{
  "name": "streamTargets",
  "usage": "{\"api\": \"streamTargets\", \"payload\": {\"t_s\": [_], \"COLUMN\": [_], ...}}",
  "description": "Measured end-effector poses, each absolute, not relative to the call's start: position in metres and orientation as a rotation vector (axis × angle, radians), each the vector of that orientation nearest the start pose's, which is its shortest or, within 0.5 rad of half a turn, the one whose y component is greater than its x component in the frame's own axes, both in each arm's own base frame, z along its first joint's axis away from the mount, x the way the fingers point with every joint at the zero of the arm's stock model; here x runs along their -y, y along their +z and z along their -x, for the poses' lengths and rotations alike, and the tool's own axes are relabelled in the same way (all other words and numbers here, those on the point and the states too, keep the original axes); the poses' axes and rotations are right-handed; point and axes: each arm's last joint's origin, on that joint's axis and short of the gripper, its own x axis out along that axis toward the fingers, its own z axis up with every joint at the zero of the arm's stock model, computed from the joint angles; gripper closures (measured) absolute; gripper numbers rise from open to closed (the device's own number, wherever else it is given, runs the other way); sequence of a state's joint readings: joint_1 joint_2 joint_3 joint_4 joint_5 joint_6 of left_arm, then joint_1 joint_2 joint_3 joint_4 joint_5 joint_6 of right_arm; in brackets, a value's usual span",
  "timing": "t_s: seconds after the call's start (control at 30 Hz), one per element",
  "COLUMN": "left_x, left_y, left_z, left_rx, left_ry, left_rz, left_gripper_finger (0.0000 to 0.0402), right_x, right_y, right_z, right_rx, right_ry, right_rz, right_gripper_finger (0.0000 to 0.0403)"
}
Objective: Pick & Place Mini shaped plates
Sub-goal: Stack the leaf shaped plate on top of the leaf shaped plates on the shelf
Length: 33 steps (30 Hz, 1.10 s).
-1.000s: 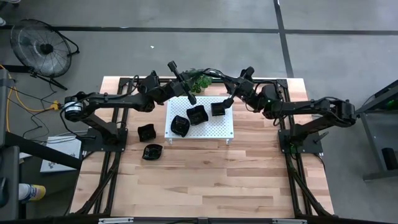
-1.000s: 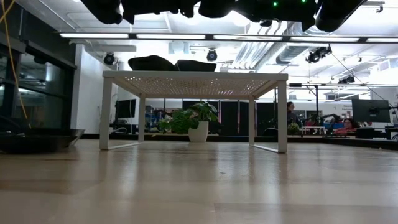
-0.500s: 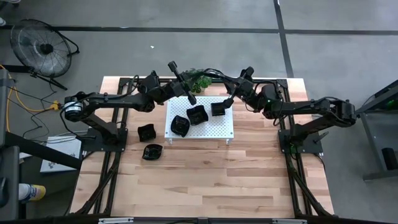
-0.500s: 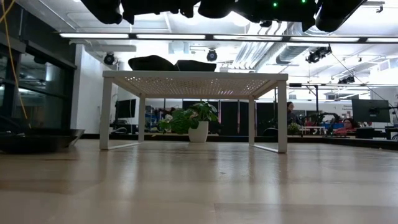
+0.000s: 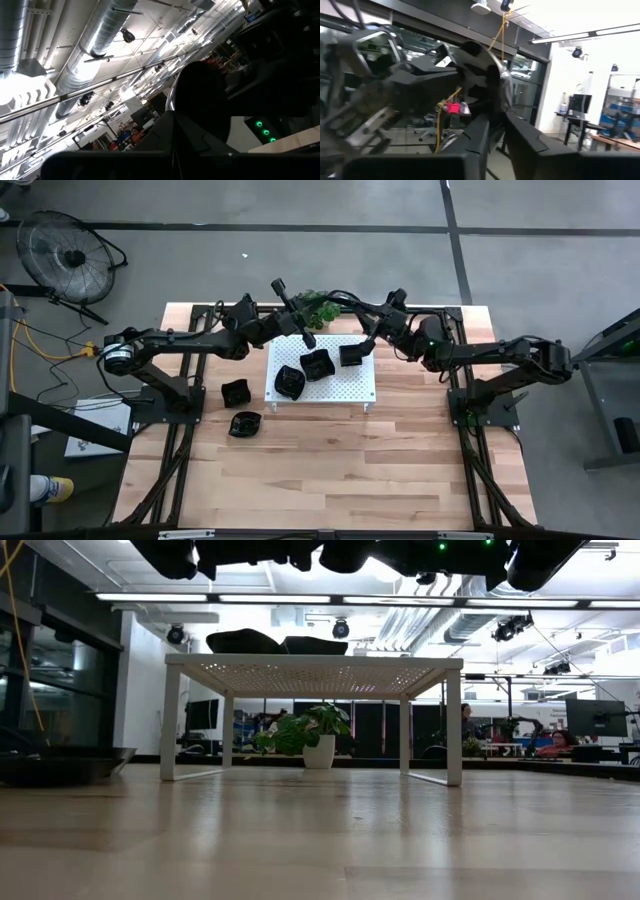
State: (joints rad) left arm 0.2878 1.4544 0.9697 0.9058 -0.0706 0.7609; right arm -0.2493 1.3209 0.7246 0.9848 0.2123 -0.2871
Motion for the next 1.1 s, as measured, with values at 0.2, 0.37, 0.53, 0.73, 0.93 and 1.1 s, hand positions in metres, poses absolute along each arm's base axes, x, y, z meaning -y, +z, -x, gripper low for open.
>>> {"api": "streamTargets", "payload": {"t_s": [0.2, 0.37, 0.53, 0.73, 0.93, 1.1], "left_x": [-0.0939, -0.0941, -0.0948, -0.0951, -0.0963, -0.0976], "left_y": [0.3437, 0.3425, 0.3406, 0.3408, 0.3410, 0.3413], "left_z": [-0.3086, -0.3092, -0.3097, -0.3094, -0.3087, -0.3077], "left_rx": [0.258, 0.247, 0.221, 0.219, 0.197, 0.176], "left_ry": [0.508, 0.508, 0.528, 0.540, 0.586, 0.637], "left_rz": [-0.786, -0.785, -0.796, -0.794, -0.805, -0.800], "left_gripper_finger": [0.0401, 0.0401, 0.0401, 0.0401, 0.0401, 0.0401], "right_x": [0.0746, 0.0734, 0.0735, 0.0734, 0.0718, 0.0718], "right_y": [0.3074, 0.3078, 0.3080, 0.3089, 0.3092, 0.3108], "right_z": [-0.2702, -0.2706, -0.2704, -0.2696, -0.2698, -0.2678], "right_rx": [0.328, 0.341, 0.340, 0.344, 0.346, 0.336], "right_ry": [-0.491, -0.443, -0.449, -0.454, -0.434, -0.453], "right_rz": [0.264, 0.249, 0.252, 0.247, 0.249, 0.256], "right_gripper_finger": [0.0287, 0.0263, 0.0250, 0.0245, 0.0244, 0.0242]}}
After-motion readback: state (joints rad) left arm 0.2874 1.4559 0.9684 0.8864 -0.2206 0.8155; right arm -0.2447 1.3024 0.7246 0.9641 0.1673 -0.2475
